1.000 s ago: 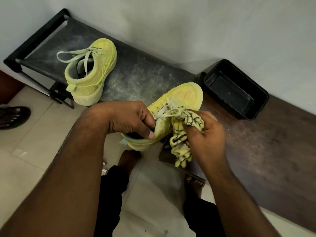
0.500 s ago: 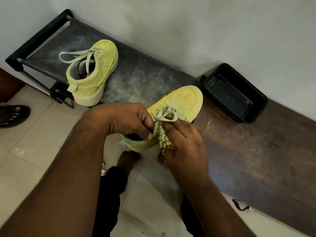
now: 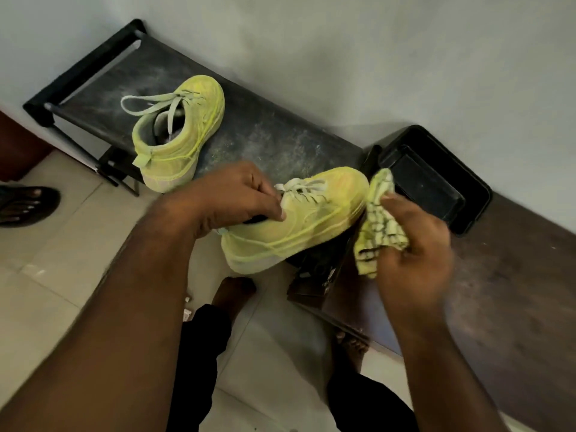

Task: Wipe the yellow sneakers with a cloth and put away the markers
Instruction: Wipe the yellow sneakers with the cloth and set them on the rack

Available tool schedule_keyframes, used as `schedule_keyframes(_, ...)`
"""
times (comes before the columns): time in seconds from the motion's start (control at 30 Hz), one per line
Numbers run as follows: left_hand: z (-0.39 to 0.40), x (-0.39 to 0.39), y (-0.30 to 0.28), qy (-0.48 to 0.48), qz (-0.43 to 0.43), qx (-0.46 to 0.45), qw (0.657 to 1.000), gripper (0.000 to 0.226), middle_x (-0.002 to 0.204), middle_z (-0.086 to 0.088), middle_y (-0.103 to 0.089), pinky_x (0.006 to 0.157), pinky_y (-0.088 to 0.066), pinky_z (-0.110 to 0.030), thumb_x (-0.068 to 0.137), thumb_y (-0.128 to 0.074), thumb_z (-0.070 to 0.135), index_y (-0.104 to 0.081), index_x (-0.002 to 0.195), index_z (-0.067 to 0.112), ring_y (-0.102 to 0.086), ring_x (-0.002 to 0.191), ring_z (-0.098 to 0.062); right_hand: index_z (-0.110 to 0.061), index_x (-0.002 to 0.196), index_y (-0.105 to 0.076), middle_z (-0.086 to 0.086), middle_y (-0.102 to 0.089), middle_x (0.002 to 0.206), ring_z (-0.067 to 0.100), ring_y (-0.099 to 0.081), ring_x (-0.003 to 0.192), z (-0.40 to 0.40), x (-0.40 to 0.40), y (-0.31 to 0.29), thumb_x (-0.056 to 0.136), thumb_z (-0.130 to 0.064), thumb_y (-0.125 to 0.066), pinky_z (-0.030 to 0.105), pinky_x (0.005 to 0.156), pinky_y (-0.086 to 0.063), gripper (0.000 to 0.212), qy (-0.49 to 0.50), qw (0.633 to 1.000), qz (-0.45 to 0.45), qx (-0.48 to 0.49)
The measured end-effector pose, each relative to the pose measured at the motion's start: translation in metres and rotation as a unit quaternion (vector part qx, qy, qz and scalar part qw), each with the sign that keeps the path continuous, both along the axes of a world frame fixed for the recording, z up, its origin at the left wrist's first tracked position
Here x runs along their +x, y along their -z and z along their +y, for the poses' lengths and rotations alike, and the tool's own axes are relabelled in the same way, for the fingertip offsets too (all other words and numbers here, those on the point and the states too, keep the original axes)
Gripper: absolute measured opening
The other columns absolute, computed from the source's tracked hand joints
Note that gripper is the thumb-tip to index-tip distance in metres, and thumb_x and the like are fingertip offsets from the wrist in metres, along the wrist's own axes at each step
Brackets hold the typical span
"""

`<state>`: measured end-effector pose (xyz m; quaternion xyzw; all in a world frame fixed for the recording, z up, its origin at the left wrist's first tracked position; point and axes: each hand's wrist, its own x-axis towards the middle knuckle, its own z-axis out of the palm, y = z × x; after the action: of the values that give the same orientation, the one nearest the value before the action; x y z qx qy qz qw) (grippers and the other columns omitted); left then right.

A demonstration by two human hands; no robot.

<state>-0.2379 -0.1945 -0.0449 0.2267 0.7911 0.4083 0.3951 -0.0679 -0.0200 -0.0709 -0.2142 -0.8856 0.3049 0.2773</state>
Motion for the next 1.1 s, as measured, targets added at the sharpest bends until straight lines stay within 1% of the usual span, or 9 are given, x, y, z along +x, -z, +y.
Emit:
schedule_keyframes(0.07, -0.001, -0.002, -0.003, -0.045, 0.053, 0.005, 0.998, 0.028, 0.046, -0.003, -0.039, 0.048, -0.031, -0.024, 0.074, -0.073, 0.007, -0.061, 0.057, -0.011, -0.034, 0.045, -0.013, -0.012, 0.117, -0.066, -0.008, -0.058, 0.121, 0.024, -0.049, 0.109, 0.016, 0.008, -0.009, 0.059, 0.009, -0.044, 0.027, 0.096, -0.039, 0.065, 0.047, 0.999, 0.018, 0.017)
schedule_keyframes(0.13, -0.005, -0.005, -0.008, -0.07, 0.083, 0.012, 0.994, 0.024, 0.043, -0.003, -0.039, 0.044, -0.029, -0.023, 0.067, -0.072, 0.01, -0.062, 0.046, 0.002, -0.033, 0.043, -0.014, -0.009, 0.116, -0.066, -0.002, -0.059, 0.124, 0.032, -0.05, 0.112, 0.02, 0.013, -0.014, 0.059, 0.008, -0.043, 0.043, 0.097, -0.039, 0.064, 0.034, 0.997, 0.017, 0.07)
schedule_keyframes(0.23, -0.013, -0.01, -0.015, -0.062, 0.109, 0.021, 0.992, 0.027, 0.042, -0.004, -0.028, 0.043, -0.021, -0.026, 0.055, -0.06, 0.017, -0.043, 0.033, 0.013, -0.024, 0.043, -0.017, -0.01, 0.114, -0.068, -0.001, -0.062, 0.122, 0.03, -0.051, 0.114, 0.015, 0.013, -0.013, 0.063, 0.001, -0.043, 0.056, 0.094, -0.038, 0.058, -0.034, 0.993, 0.016, 0.113)
schedule_keyframes(0.4, -0.015, -0.007, -0.008, -0.04, 0.104, 0.008, 0.994, 0.029, 0.04, 0.001, -0.029, 0.045, -0.021, -0.024, 0.058, -0.059, 0.018, -0.043, 0.035, 0.009, -0.025, 0.041, -0.013, -0.02, 0.109, -0.072, -0.008, -0.065, 0.121, 0.023, -0.052, 0.12, -0.004, 0.002, 0.002, 0.068, -0.002, -0.049, 0.047, 0.096, -0.033, 0.05, -0.171, 0.97, -0.036, 0.171)
schedule_keyframes(0.53, -0.013, -0.009, 0.007, -0.063, 0.088, -0.059, 0.992, 0.022, 0.048, 0.001, -0.057, 0.055, -0.038, -0.027, 0.059, -0.064, 0.022, -0.059, 0.039, 0.017, -0.046, 0.046, -0.009, -0.025, 0.103, -0.072, -0.012, -0.065, 0.121, 0.021, -0.05, 0.127, -0.013, 0.001, 0.018, 0.06, -0.001, -0.054, 0.057, 0.103, -0.033, 0.052, -0.228, 0.954, -0.125, 0.152)
schedule_keyframes(0.63, -0.008, -0.007, 0.009, -0.09, 0.096, -0.048, 0.99, 0.02, 0.05, -0.009, -0.036, 0.054, -0.029, -0.032, 0.057, -0.056, 0.026, -0.049, 0.044, 0.012, -0.032, 0.049, -0.019, -0.025, 0.105, -0.072, -0.011, -0.065, 0.121, 0.021, -0.049, 0.128, -0.01, 0.0, 0.019, 0.059, -0.001, -0.054, 0.052, 0.108, -0.03, 0.055, -0.174, 0.964, -0.15, 0.135)
schedule_keyframes(0.77, 0.0, -0.006, 0.012, -0.136, 0.112, -0.037, 0.984, 0.024, 0.052, -0.007, -0.033, 0.055, -0.027, -0.034, 0.06, -0.052, 0.028, -0.051, 0.054, 0.005, -0.03, 0.053, -0.018, -0.019, 0.106, -0.072, -0.004, -0.066, 0.122, 0.027, -0.05, 0.126, -0.015, -0.002, 0.021, 0.059, 0.006, -0.061, 0.054, 0.104, -0.037, 0.055, -0.113, 0.975, -0.148, 0.119)
schedule_keyframes(0.93, 0.0, -0.006, 0.016, -0.121, 0.108, -0.017, 0.987, 0.025, 0.053, -0.006, -0.03, 0.056, -0.024, -0.035, 0.079, -0.054, 0.017, -0.045, 0.056, 0.012, -0.027, 0.053, -0.019, -0.019, 0.098, -0.073, -0.007, -0.068, 0.116, 0.027, -0.052, 0.125, -0.038, -0.008, 0.023, 0.069, -0.007, -0.051, 0.057, 0.105, -0.034, 0.039, -0.263, 0.947, -0.111, 0.147)
schedule_keyframes(1.1, 0.006, -0.003, 0.018, -0.15, 0.133, -0.01, 0.98, 0.027, 0.049, -0.001, -0.032, 0.055, -0.028, -0.036, 0.069, -0.047, 0.034, -0.036, 0.05, 0.018, -0.029, 0.048, -0.018, -0.018, 0.104, -0.072, -0.002, -0.066, 0.121, 0.025, -0.047, 0.128, 0.011, 0.002, 0.025, 0.057, 0.014, -0.064, 0.062, 0.104, -0.032, 0.058, -0.045, 0.978, -0.185, 0.08)
